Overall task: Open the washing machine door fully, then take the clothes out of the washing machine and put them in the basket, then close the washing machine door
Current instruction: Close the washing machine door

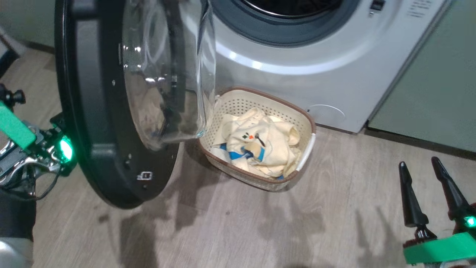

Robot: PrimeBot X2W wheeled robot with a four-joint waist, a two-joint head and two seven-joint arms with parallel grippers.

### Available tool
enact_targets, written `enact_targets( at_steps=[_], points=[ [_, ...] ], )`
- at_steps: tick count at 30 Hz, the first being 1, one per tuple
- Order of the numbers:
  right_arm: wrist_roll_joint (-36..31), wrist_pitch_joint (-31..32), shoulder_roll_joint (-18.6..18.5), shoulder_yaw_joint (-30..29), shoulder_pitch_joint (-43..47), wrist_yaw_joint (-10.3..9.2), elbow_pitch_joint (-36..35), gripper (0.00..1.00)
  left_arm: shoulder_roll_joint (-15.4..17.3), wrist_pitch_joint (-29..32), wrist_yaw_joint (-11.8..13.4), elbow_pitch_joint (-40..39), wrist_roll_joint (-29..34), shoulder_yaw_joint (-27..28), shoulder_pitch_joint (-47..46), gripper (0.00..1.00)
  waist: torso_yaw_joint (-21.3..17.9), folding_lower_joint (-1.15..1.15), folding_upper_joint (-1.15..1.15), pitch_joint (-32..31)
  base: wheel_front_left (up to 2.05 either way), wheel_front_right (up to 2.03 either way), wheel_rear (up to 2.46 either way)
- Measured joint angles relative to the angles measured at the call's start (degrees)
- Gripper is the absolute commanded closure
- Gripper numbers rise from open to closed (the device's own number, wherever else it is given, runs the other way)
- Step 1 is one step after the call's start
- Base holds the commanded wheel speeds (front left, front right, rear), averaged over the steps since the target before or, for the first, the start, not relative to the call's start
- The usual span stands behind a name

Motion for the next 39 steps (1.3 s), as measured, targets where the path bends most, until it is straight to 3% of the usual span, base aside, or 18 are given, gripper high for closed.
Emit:
enact_targets(
  at_steps=[7, 19, 33, 39],
  points=[
    [-0.01, -0.07, 0.52, -0.12, -1.44, 0.0, -1.33, 0.0, -1.07, 0.15, 1.88, -5.04, -0.02, -0.49, 0.49, 1.0, -4.67, 0.0, 0.0, 0.57, 0.0, 0.0, 0.0],
    [-0.18, -0.07, 2.13, -0.15, -1.75, 0.0, -1.82, 0.0, -1.46, -1.0, 3.45, -7.03, 1.15, -0.9, 0.44, 1.0, -13.45, 0.0, 0.0, 0.94, 0.0, 0.0, 0.0],
    [-0.19, -0.08, 2.6, -0.71, -1.9, 0.0, -1.97, 0.0, -2.98, -5.09, 3.38, -4.72, 4.37, -2.45, -3.42, 1.0, -21.62, 0.0, 0.0, 2.07, 0.0, 0.0, 0.0],
    [-0.18, -0.08, 2.64, -0.62, -2.01, 0.0, -2.01, 0.0, -3.92, -8.25, 1.91, -1.71, 5.41, -1.97, -6.33, 1.0, -24.2, 0.0, 0.0, 2.62, 0.0, 0.0, 0.0]
  ],
)
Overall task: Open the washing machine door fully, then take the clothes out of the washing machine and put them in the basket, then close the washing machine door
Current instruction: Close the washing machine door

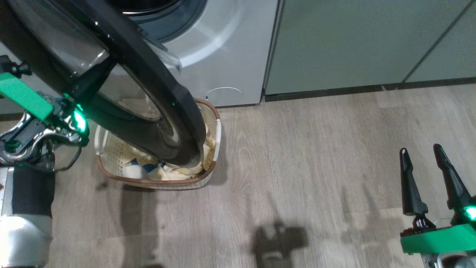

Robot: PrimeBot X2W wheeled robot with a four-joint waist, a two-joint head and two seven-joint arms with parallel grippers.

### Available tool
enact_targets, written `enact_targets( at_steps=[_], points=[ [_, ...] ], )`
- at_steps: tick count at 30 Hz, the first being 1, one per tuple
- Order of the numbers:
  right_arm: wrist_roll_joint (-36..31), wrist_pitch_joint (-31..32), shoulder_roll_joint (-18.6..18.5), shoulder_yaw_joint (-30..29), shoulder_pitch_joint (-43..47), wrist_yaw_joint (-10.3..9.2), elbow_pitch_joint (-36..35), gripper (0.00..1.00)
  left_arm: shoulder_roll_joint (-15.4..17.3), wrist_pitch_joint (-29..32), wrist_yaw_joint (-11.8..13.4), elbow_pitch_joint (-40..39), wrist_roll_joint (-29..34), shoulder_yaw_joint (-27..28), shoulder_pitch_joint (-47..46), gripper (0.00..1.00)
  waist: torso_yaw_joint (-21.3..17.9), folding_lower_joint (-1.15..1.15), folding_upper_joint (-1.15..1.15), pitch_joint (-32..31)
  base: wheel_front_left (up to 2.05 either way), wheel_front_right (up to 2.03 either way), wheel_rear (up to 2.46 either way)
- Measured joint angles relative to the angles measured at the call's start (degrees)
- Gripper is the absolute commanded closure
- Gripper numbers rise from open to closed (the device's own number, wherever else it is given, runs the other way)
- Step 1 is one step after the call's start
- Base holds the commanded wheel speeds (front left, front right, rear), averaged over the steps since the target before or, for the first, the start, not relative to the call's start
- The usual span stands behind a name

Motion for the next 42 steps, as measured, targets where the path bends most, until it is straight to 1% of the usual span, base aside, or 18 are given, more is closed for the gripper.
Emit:
enact_targets(
  at_steps=[6, 11, 17, 19, 22, 26, 27, 28, 31, 35, 39, 42],
  points=[
    [0.0, 0.0, 0.04, -0.01, -0.03, 0.0, 0.01, 0.0, -0.76, -1.33, -0.9, 2.33, 0.27, 0.08, -2.18, 1.0, -1.29, 0.0, 0.0, 0.3, 0.0, 0.0, 0.0],
    [0.0, 0.0, 0.33, -0.27, -0.03, 0.0, 0.0, 0.0, -1.02, -1.36, -1.81, 3.3, 0.26, 0.26, -2.55, 1.0, -1.29, 0.0, 0.0, 0.44, 0.0, 0.0, 0.0],
    [0.0, 0.0, 1.05, -1.29, -0.03, 0.0, -0.13, 0.0, -0.99, -1.79, -2.65, 3.45, 0.01, 2.58, -2.12, 1.0, 0.07, 0.0, 0.0, 0.49, 0.0, 0.0, 0.0],
    [0.0, 0.0, 1.08, -1.56, -0.03, 0.0, -0.35, 0.0, -1.15, -2.31, -3.12, 2.98, -1.09, 4.02, -1.22, 1.0, 0.74, 0.0, 0.0, 0.45, 0.0, 0.0, 0.0],
    [0.0, 0.0, 1.14, -1.8, -0.02, 0.0, -0.59, 0.0, -1.25, -3.26, -3.14, 0.97, -1.47, 5.86, 1.65, 1.0, 1.91, 0.0, 0.0, 0.29, 0.0, 0.0, 0.0],
    [0.0, 0.0, 1.22, -2.0, -0.01, 0.0, -0.69, 0.0, -2.71, -5.42, -3.64, -2.48, -1.4, 7.47, 6.58, 1.0, 3.48, 0.0, 0.0, -0.15, 0.0, 0.0, 0.0],
    [0.0, 0.0, 1.22, -2.01, -0.01, 0.0, -0.7, 0.0, -3.05, -5.84, -3.64, -3.2, -1.14, 7.5, 7.77, 0.61, 3.87, 0.0, 0.0, -0.28, 0.0, 0.0, 0.0],
    [-0.01, 0.0, 1.22, -1.99, 0.01, 0.0, -0.71, 0.0, -3.49, -6.59, -3.64, -4.04, -0.64, 7.55, 9.04, 0.0, 4.28, 0.0, 0.0, -0.41, 0.0, 0.0, 0.0],
    [-0.01, 0.0, 1.22, -1.97, 0.03, 0.0, -0.71, 0.0, -5.17, -8.24, -3.65, -5.87, -0.04, 8.15, 11.77, 0.0, 5.35, 0.0, 0.0, -0.75, 0.0, 0.0, 0.0],
    [-0.01, 0.0, 1.21, -1.97, 0.04, 0.0, -0.69, 0.0, -6.54, -10.45, -3.65, -7.51, 1.35, 8.72, 13.98, 0.0, 6.31, 0.0, 0.0, -1.25, 0.0, 0.0, 0.0],
    [-0.01, 0.0, 1.21, -1.92, 0.06, 0.0, -0.54, 0.0, -7.56, -14.45, -3.65, -10.33, 3.83, 9.67, 15.69, 0.0, 6.77, 0.0, 0.0, -1.89, 0.0, 0.0, 0.0],
    [-0.11, 0.0, 1.21, -1.87, 0.15, 0.0, -0.43, 0.0, -8.7, -18.34, -3.66, -14.51, 6.81, 10.51, 17.57, 0.0, 6.96, -0.01, 0.0, -2.51, 0.0, 0.0, 0.0]
  ],
)
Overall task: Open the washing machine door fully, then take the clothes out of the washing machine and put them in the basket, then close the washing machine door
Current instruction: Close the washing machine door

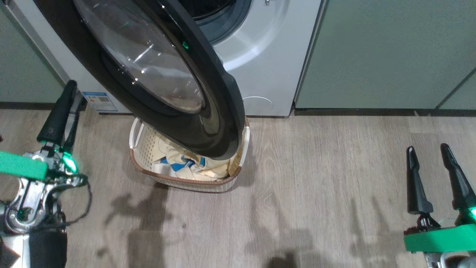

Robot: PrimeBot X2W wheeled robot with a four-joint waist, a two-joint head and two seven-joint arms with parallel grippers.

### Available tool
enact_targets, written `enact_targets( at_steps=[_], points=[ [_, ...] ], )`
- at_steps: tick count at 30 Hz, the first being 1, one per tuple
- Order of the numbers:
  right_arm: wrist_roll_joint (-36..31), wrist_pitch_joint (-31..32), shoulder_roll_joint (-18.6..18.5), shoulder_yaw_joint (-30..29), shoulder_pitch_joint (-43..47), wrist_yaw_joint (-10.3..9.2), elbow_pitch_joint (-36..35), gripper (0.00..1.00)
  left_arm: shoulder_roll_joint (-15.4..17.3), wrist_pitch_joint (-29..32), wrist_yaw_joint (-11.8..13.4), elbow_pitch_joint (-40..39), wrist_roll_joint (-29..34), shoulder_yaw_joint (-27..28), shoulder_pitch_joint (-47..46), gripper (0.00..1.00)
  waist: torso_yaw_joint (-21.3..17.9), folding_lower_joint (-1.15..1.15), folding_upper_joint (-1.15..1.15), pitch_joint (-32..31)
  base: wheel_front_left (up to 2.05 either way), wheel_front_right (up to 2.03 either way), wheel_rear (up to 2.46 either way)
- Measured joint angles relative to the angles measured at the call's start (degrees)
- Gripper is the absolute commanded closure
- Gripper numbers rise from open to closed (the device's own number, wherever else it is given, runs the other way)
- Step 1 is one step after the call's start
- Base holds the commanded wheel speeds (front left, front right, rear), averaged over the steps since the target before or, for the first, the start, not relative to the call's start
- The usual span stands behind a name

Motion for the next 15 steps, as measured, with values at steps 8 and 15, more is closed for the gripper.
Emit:
enact_targets(
  at_steps=[8, 15],
  points=[
    [-0.08, 0.0, -0.27, 0.51, 0.54, 0.0, 0.4, 0.0, -0.52, -16.38, 2.49, -11.99, 28.93, -2.41, 10.06, 0.0, 0.61, 0.0, 0.0, -2.16, 0.0, 0.0, 0.0],
    [-0.08, 0.01, -1.0, 1.0, 2.49, 0.0, 0.82, 0.0, 1.67, -25.53, 8.93, -18.22, 59.71, -11.89, 19.77, 0.0, 1.7, 0.0, 0.0, -3.76, 0.0, 0.0, 0.0]
  ],
)
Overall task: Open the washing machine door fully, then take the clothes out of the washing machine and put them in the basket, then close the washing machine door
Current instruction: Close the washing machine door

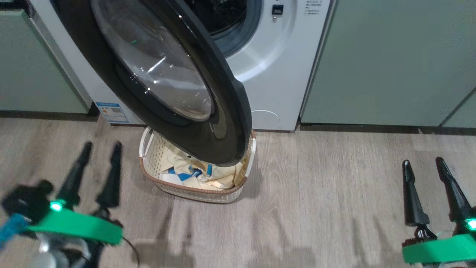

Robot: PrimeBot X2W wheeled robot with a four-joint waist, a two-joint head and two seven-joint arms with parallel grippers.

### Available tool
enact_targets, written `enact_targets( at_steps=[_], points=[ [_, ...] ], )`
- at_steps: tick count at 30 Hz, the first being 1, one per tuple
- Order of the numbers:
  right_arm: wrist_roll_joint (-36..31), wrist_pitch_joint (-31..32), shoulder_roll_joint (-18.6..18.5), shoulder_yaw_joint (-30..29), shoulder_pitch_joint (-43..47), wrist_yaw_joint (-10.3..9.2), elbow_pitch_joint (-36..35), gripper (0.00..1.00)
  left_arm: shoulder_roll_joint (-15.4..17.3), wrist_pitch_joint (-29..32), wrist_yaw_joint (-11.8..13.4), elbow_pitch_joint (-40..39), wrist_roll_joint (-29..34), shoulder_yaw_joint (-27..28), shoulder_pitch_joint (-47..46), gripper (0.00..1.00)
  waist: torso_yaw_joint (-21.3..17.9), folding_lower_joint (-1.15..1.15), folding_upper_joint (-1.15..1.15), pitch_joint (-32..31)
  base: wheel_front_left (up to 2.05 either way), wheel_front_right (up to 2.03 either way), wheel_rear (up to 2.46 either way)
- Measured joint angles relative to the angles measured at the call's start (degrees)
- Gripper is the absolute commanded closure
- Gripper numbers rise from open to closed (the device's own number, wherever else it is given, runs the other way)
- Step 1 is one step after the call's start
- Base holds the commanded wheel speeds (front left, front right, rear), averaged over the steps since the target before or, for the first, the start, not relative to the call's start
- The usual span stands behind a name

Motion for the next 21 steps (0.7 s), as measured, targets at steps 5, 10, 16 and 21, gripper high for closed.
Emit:
enact_targets(
  at_steps=[5, 10, 16, 21],
  points=[
    [0.0, -0.01, -0.34, 0.22, 0.19, 0.0, 0.01, 0.0, -0.12, -1.44, 2.99, -0.81, 7.77, -3.34, 3.11, 0.0, 0.29, 0.0, 0.0, -1.25, 0.0, 0.0, 0.0],
    [0.0, 0.0, -0.36, 0.48, 2.44, 0.0, 0.29, 0.0, -1.15, -2.11, 5.71, -0.71, 11.4, -4.8, 6.63, 0.0, 0.26, 0.0, 0.0, -2.8, 0.0, 0.0, 0.0],
    [0.0, 0.0, -0.34, 0.55, 3.49, 0.0, 0.43, 0.0, -1.58, -2.86, 6.32, 0.75, 11.32, -4.82, 7.69, 0.0, 0.16, 0.0, 0.0, -3.67, 0.0, 0.0, 0.0],
    [0.01, 0.0, -0.23, 1.01, 4.15, 0.0, 0.62, 0.0, -1.91, -3.35, 6.34, 1.63, 10.79, -4.69, 7.69, 0.0, -0.28, 0.0, 0.0, -4.16, 0.0, 0.0, 0.0]
  ],
)
